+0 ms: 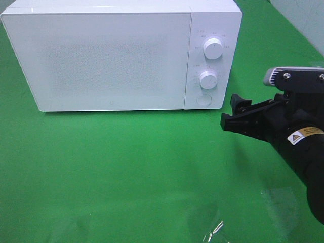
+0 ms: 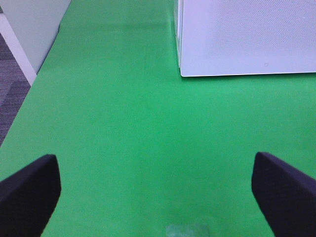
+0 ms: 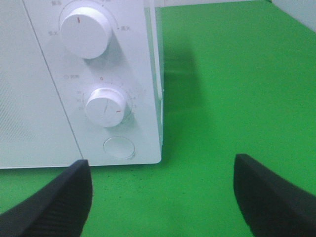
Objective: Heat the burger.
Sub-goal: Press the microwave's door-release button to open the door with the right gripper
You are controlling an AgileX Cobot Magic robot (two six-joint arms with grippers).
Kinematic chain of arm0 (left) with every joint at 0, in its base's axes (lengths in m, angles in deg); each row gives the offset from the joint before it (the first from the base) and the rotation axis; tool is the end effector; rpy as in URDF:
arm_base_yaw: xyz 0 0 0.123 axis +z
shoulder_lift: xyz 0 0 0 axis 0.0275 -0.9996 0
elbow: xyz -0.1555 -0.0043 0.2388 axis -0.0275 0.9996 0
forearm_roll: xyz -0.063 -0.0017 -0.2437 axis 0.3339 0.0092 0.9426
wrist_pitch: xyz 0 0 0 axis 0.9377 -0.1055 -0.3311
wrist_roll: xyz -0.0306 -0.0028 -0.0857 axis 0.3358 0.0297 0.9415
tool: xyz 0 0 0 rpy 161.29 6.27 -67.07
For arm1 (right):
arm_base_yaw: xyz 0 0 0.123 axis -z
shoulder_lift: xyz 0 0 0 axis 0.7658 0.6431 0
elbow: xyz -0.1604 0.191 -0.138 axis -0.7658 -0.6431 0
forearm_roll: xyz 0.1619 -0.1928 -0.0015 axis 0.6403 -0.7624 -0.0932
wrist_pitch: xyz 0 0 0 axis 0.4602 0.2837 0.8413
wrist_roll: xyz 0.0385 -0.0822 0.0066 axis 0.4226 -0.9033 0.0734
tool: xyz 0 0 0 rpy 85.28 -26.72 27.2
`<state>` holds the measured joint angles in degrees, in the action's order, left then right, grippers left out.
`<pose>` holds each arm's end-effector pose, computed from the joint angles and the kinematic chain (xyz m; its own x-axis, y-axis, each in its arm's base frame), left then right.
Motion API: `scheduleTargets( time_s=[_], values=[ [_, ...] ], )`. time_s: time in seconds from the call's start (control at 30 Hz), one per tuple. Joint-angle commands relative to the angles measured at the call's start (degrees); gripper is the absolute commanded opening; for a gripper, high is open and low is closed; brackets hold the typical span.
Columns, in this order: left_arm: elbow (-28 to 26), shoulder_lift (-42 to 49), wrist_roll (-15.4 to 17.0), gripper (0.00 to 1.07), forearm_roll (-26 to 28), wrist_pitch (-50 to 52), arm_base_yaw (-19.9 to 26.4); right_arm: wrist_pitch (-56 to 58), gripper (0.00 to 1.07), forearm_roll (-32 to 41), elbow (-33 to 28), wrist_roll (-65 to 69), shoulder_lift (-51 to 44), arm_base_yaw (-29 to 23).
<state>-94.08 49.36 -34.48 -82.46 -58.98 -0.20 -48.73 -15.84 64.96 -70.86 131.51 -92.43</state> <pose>-0.0051 -0.0001 0.2784 -0.4424 0.0723 -0.8939 0.0127 0.9972 0.0743 0.2081 0.1149 0.1544 -0.1677 -0.0024 -0.9858 -0.0704 0.9975 0.0096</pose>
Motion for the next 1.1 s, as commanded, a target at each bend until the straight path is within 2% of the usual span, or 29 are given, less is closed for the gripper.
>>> scheduleTargets(
  time_s=[0.03, 0.27, 0.5, 0.7, 0.73, 0.77, 0.83, 0.87, 0.9, 0.93, 0.97, 1.0, 1.03, 1.07, 1.1],
  values=[
    [0.1, 1.1, -0.1, 0.98, 0.0, 0.4, -0.2, -1.3, 0.76, 2.6, 2.2, -0.6, 1.8, -4.0],
    [0.1, 1.1, -0.1, 0.98, 0.0, 0.4, -0.2, -0.5, 0.76, 3.9, 5.7, -0.6, 4.8, -7.2],
    [0.1, 1.1, -0.1, 0.98, 0.0, 0.4, -0.2, 1.4, 0.76, 3.9, 7.7, -0.6, 4.8, -7.3],
    [0.1, 1.1, -0.1, 0.98, 0.0, 0.4, -0.2, 3.3, 0.76, 3.9, 7.7, 6.5, 4.8, -7.3],
    [0.1, 1.1, -0.1, 0.98, 0.0, 0.4, -0.2, 3.7, 0.74, 3.9, 7.7, 12.2, 4.8, -7.3],
    [0.1, 1.1, -0.1, 0.98, 0.0, 0.4, -0.2, 3.7, 0.74, 3.9, 7.7, 12.2, 4.8, -7.3],
    [0.1, 1.1, -0.1, 0.98, 0.0, 0.4, -0.2, 3.7, 0.67, 3.9, 7.7, 25.6, 4.8, -7.3],
    [0.1, 1.1, -0.1, 0.98, 0.0, 0.4, -0.2, 3.7, 0.67, 3.9, 7.7, 25.6, 4.8, -7.3],
    [0.1, 1.1, -0.1, 0.98, 0.0, 0.4, -0.2, 3.7, 0.63, 3.8, 7.7, 34.4, 4.8, -7.3],
    [0.1, 1.1, -0.1, 0.98, 0.0, 0.4, -0.2, 3.7, 0.63, 3.8, 7.7, 34.4, 4.8, -7.3],
    [0.1, 1.1, -0.1, 0.98, 0.0, 0.4, -0.2, 3.7, 0.56, 3.7, 7.7, 43.5, 4.8, -7.3],
    [0.1, 1.1, -0.1, 0.98, 0.0, 0.4, -0.2, 3.7, 0.56, 3.7, 7.7, 43.5, 4.8, -7.3],
    [0.1, 1.1, -0.1, 0.98, 0.0, 0.4, -0.2, 3.7, 0.5, 3.7, 7.7, 51.6, 4.8, -7.3],
    [0.1, 1.1, -0.1, 0.98, 0.0, 0.4, -0.2, 3.7, 0.5, 3.7, 7.7, 51.6, 4.8, -7.3],
    [0.1, 1.1, -0.1, 0.98, 0.0, 0.4, -0.2, 3.7, 0.43, 3.7, 7.7, 58.8, 4.8, -7.3]
  ],
)
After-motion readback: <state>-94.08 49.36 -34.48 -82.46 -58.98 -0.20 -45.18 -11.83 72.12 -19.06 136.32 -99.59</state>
